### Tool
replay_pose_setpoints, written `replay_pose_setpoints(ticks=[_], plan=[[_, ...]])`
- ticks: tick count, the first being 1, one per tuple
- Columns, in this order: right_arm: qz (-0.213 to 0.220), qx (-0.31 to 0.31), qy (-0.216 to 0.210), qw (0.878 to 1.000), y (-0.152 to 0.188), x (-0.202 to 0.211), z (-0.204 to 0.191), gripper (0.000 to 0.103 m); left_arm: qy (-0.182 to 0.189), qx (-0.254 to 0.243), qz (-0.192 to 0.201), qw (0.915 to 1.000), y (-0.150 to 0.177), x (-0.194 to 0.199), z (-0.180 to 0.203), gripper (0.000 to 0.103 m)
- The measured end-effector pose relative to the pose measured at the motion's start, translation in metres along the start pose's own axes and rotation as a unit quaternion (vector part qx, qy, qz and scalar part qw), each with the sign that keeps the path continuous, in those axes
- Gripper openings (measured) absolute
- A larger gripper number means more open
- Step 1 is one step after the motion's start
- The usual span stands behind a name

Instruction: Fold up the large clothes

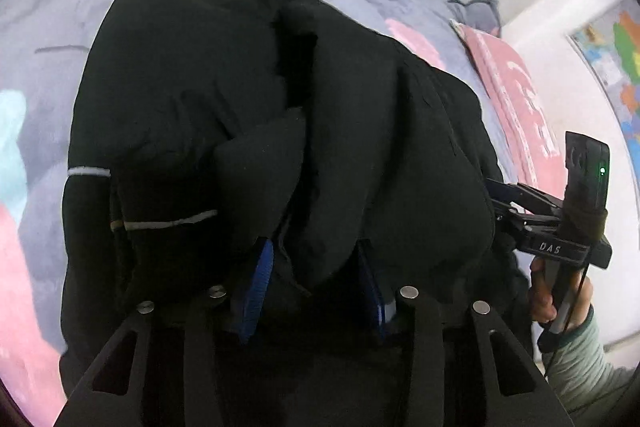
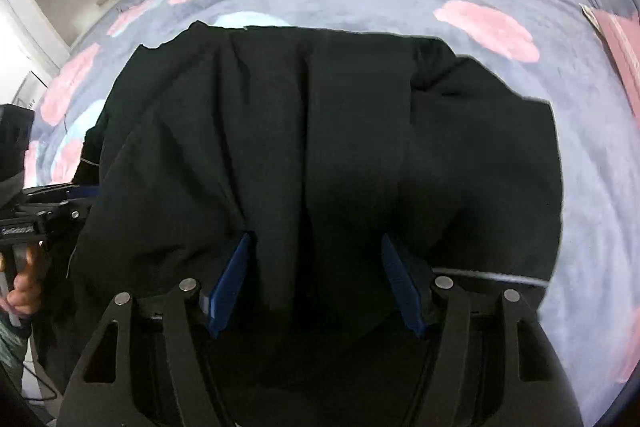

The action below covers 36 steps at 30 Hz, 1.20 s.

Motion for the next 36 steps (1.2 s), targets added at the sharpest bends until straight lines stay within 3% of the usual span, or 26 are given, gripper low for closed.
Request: replay_pose_setpoints(ticks=[5,11,15,19,25,30,36], plan=[[0.042,-0.013,-0.013,0.999,0.014,0.001,0.003,0.068,-0.017,-0.05,0.036,0.998,0.012,0.002,0.01,0.044],[0.073,-0.016,0.013,0.997,0.043,0.025,-0.011,0.071,-0.044,-0.085,0.078,0.9923,0.048,0.042,0.03,0.045],[0.095,-0.022,0.014,0.995,0.082,0.053,-0.021,0.071,-0.049,-0.08,0.121,0.9882,0.089,0.08,0.03,0.047],[0.101,-0.027,0.038,0.994,0.132,0.082,-0.026,0.071,-0.071,-0.042,0.148,0.9855,0.146,0.114,0.013,0.055],[0.108,-0.062,0.056,0.991,0.207,0.111,-0.015,0.074,-0.043,0.029,0.145,0.9881,0.226,0.148,-0.038,0.056],[0.099,-0.103,0.031,0.989,0.247,0.112,0.003,0.074,0.014,0.068,0.122,0.9901,0.269,0.151,-0.068,0.056],[0.101,-0.137,0.023,0.985,0.282,0.116,0.019,0.074,-0.009,0.096,0.097,0.9905,0.284,0.132,-0.083,0.056]])
Point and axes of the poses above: each gripper's, at about its wrist camera, not at the fingertips, and x roughly against the way its jaws point, z to its right, y to its underside, the point moved 3 cm from there along -x, roughly the way its jaws point, and after that the axes turned 13 degrees about -z, right-handed, at the moved point
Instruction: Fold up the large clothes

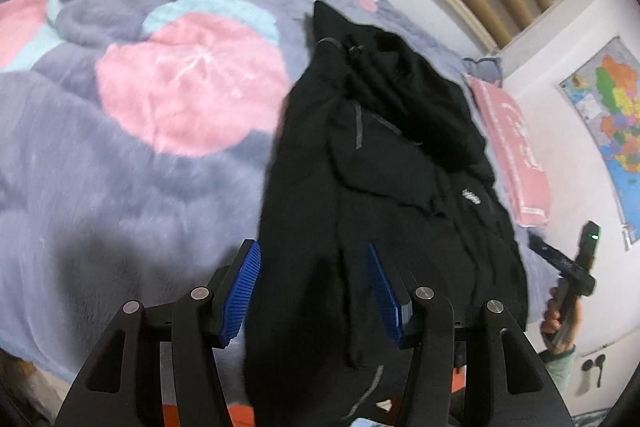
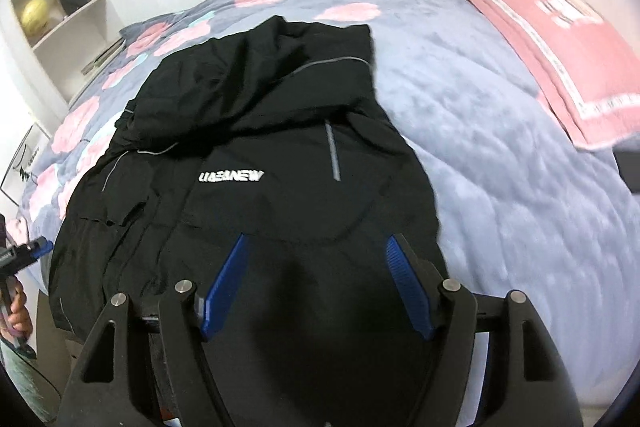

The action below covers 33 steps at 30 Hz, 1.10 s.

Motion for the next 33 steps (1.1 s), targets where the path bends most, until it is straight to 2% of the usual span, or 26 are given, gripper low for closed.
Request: replay_pose_setpoints(ticks=[5,14,20,22,23,24,26,27,28,30,33], plan=[[0.0,-0.017,0.005,1.0,0.015,0.007,0.016,0.074,-0.039,0.002,-0.02,0.999,-0.001,-0.022,-0.007,0.056],[-0.03,-0.043,0.023,0.998,0.037,0.005,0.049,0.074,0.0,-0.002,-0.018,0.9998,0.0,-0.02,-0.005,0.056],[-0.066,-0.053,0.026,0.996,0.049,-0.016,0.059,0.074,-0.009,0.004,-0.032,0.9994,-0.003,-0.031,-0.008,0.058],[-0.076,-0.058,-0.004,0.995,0.05,-0.026,0.058,0.073,-0.016,-0.002,-0.035,0.9993,-0.006,-0.035,-0.003,0.058],[-0.079,-0.058,-0.02,0.995,0.049,-0.028,0.056,0.064,-0.026,-0.011,-0.034,0.999,-0.007,-0.035,0.002,0.058],[-0.082,-0.054,-0.03,0.995,0.048,-0.028,0.052,0.06,-0.032,-0.02,-0.032,0.9988,-0.007,-0.033,0.008,0.058],[-0.074,-0.033,-0.031,0.996,0.045,-0.019,0.038,0.059,-0.009,-0.043,-0.022,0.9988,-0.005,-0.021,0.024,0.058],[-0.063,-0.022,-0.045,0.997,0.044,-0.01,0.029,0.059,0.043,-0.059,-0.017,0.9972,-0.004,-0.01,0.037,0.058],[-0.051,-0.014,-0.062,0.997,0.042,-0.002,0.022,0.059,0.079,-0.069,-0.011,0.9944,-0.004,-0.003,0.047,0.058],[-0.03,-0.003,-0.098,0.995,0.036,0.013,0.011,0.059,0.101,-0.083,0.003,0.9914,-0.008,0.005,0.059,0.058],[-0.036,-0.002,-0.094,0.995,0.032,0.006,0.005,0.059,0.135,-0.066,-0.014,0.9886,-0.013,-0.013,0.055,0.058]])
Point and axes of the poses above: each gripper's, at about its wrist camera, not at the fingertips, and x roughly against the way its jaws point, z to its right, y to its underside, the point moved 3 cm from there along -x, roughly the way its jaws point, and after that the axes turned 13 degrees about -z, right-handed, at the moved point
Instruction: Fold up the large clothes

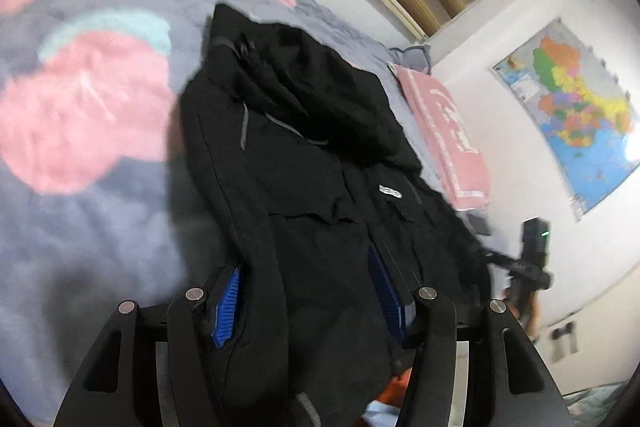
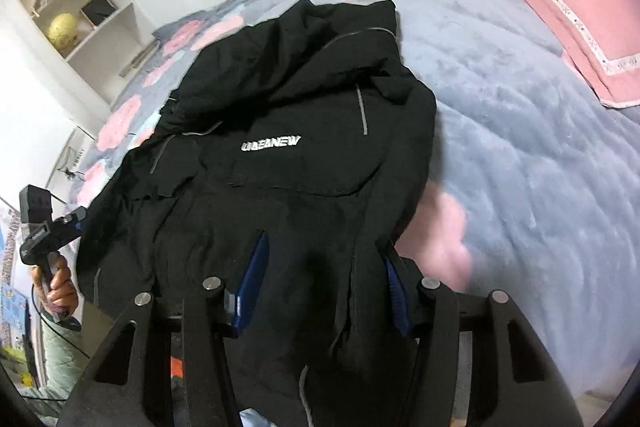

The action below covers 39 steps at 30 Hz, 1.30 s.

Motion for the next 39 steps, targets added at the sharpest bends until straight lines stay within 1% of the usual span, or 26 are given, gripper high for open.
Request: replay_pose_setpoints(ticks=[1,2,4,7,11,13,15,16,17,18,19,20,22,24,25,26,29,32,34,35,37,38,39], plan=[[-0.008,-0.006,-0.002,1.0,0.001,-0.007,0.002,0.059,0.007,0.012,-0.006,0.9999,0.004,-0.007,-0.006,0.058],[-0.014,-0.01,-0.001,1.0,0.004,-0.011,0.003,0.059,0.003,0.018,-0.008,0.9998,0.009,-0.013,-0.011,0.058],[-0.026,-0.015,0.014,0.999,0.014,-0.02,0.007,0.059,-0.005,0.02,-0.005,0.9998,0.023,-0.016,-0.014,0.058],[-0.04,-0.016,0.028,0.999,0.029,-0.023,0.013,0.059,-0.012,0.02,-0.005,0.9997,0.046,-0.01,-0.012,0.058],[-0.057,-0.01,0.047,0.997,0.049,-0.022,0.018,0.059,-0.027,0.006,-0.016,0.9995,0.075,-0.007,-0.005,0.059],[-0.066,-0.007,0.049,0.997,0.059,-0.021,0.017,0.059,-0.024,0.004,-0.013,0.9996,0.082,-0.002,-0.004,0.059],[-0.054,-0.009,0.028,0.998,0.059,-0.015,0.012,0.059,0.03,0.007,0.008,0.9995,0.076,0.006,0.004,0.059],[-0.043,-0.007,0.01,0.999,0.055,-0.009,0.007,0.059,0.065,0.0,0.025,0.9976,0.069,0.01,0.012,0.059],[-0.033,-0.002,-0.006,0.999,0.051,-0.004,0.002,0.059,0.091,-0.01,0.044,0.9948,0.06,0.014,0.02,0.06],[-0.017,0.006,-0.027,0.999,0.045,0.001,-0.006,0.059,0.103,-0.016,0.055,0.9931,0.054,0.016,0.024,0.06],[-0.006,0.013,-0.039,0.999,0.041,0.004,-0.012,0.059,0.108,-0.021,0.064,0.9918,0.048,0.014,0.028,0.061],[0.001,0.019,-0.045,0.999,0.037,0.005,-0.017,0.059,0.107,-0.023,0.063,0.992,0.044,0.011,0.029,0.062],[-0.004,0.024,-0.046,0.999,0.036,-0.001,-0.021,0.06,0.087,-0.011,0.041,0.9953,0.046,-0.006,0.025,0.061],[-0.017,0.014,-0.037,0.999,0.042,-0.011,-0.016,0.06,0.049,-0.004,0.021,0.9985,0.059,-0.018,0.018,0.061],[-0.023,0.009,-0.029,0.999,0.046,-0.014,-0.012,0.06,0.023,-0.001,0.01,0.9997,0.069,-0.024,0.014,0.061],[-0.033,-0.001,-0.021,0.999,0.052,-0.019,-0.006,0.06,0.007,0.0,0.001,1.0,0.076,-0.029,0.011,0.061],[-0.059,-0.024,-0.005,0.998,0.071,-0.026,0.01,0.06,-0.021,-0.004,-0.019,0.9996,0.102,-0.03,0.009,0.062],[-0.082,-0.037,0.001,0.996,0.09,-0.029,0.022,0.06,-0.067,-0.013,-0.021,0.9975,0.115,-0.03,0.012,0.062],[-0.081,-0.036,-0.005,0.996,0.096,-0.027,0.023,0.06,-0.07,-0.005,-0.015,0.9974,0.113,-0.033,0.01,0.062],[-0.083,-0.034,-0.006,0.996,0.096,-0.026,0.023,0.06,-0.067,0.008,-0.01,0.9976,0.108,-0.035,0.005,0.062],[-0.081,-0.026,0.0,0.996,0.093,-0.027,0.019,0.06,-0.062,0.024,0.0,0.9978,0.103,-0.036,-0.001,0.061],[-0.075,-0.024,0.004,0.997,0.091,-0.029,0.016,0.054,-0.062,0.027,0.01,0.9977,0.099,-0.036,-0.002,0.049],[-0.068,-0.022,0.007,0.997,0.089,-0.029,0.013,0.051,-0.065,0.027,0.015,0.9974,0.098,-0.034,-0.001,0.036]])
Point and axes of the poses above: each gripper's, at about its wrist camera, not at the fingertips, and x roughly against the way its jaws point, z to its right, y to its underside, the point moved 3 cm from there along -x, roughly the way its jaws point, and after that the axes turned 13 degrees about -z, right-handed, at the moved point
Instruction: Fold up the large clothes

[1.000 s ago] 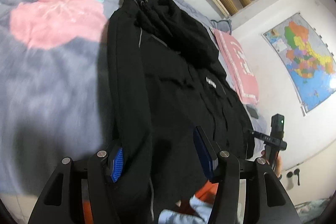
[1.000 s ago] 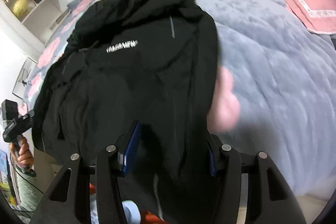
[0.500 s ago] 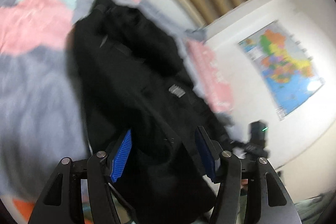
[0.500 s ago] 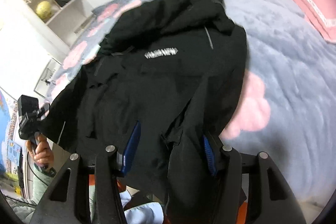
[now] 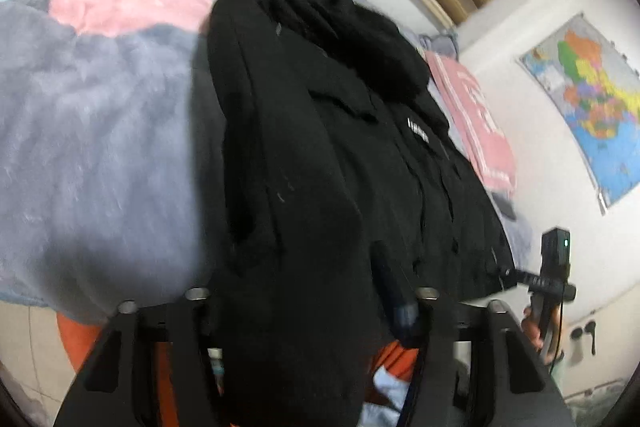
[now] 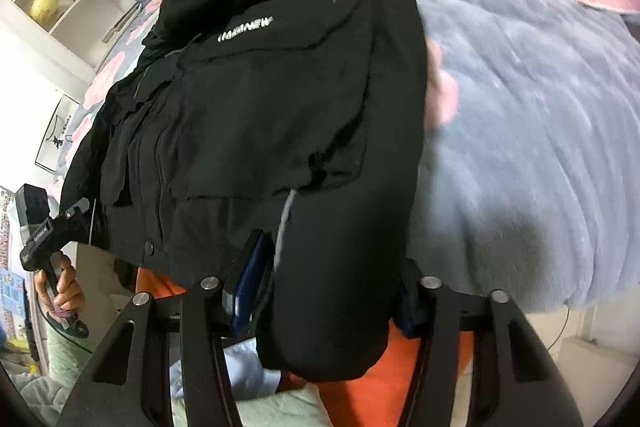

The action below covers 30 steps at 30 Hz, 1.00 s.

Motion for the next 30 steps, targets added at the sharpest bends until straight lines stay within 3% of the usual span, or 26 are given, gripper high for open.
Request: replay_pose_setpoints(ticks=[1,4,11,18,22,25,27,30], plan=[[0.008,0.003,0.002,1.0,-0.001,0.001,-0.003,0.042,-0.008,-0.005,0.003,0.9999,-0.001,0.004,0.001,0.015],[0.026,0.019,0.006,0.999,-0.005,0.012,-0.009,0.037,0.016,-0.009,0.033,0.9993,-0.006,0.03,0.002,0.009],[0.089,0.039,-0.025,0.995,-0.044,0.065,-0.021,0.034,0.081,-0.029,0.109,0.9904,-0.048,0.086,0.022,0.009],[0.14,0.037,-0.035,0.989,-0.105,0.101,-0.024,0.034,0.088,-0.051,0.143,0.9844,-0.108,0.1,0.042,0.009],[0.152,0.029,-0.045,0.987,-0.14,0.106,-0.023,0.022,0.09,-0.059,0.149,0.983,-0.148,0.094,0.052,0.009],[0.154,0.029,-0.05,0.986,-0.162,0.108,-0.02,0.022,0.091,-0.057,0.146,0.9834,-0.173,0.086,0.056,0.009],[0.136,0.039,-0.047,0.989,-0.165,0.101,-0.017,0.024,0.093,-0.053,0.144,0.9838,-0.18,0.079,0.056,0.009],[0.099,0.017,-0.031,0.994,-0.151,0.089,0.002,0.055,0.092,-0.045,0.141,0.9847,-0.183,0.07,0.05,0.009]])
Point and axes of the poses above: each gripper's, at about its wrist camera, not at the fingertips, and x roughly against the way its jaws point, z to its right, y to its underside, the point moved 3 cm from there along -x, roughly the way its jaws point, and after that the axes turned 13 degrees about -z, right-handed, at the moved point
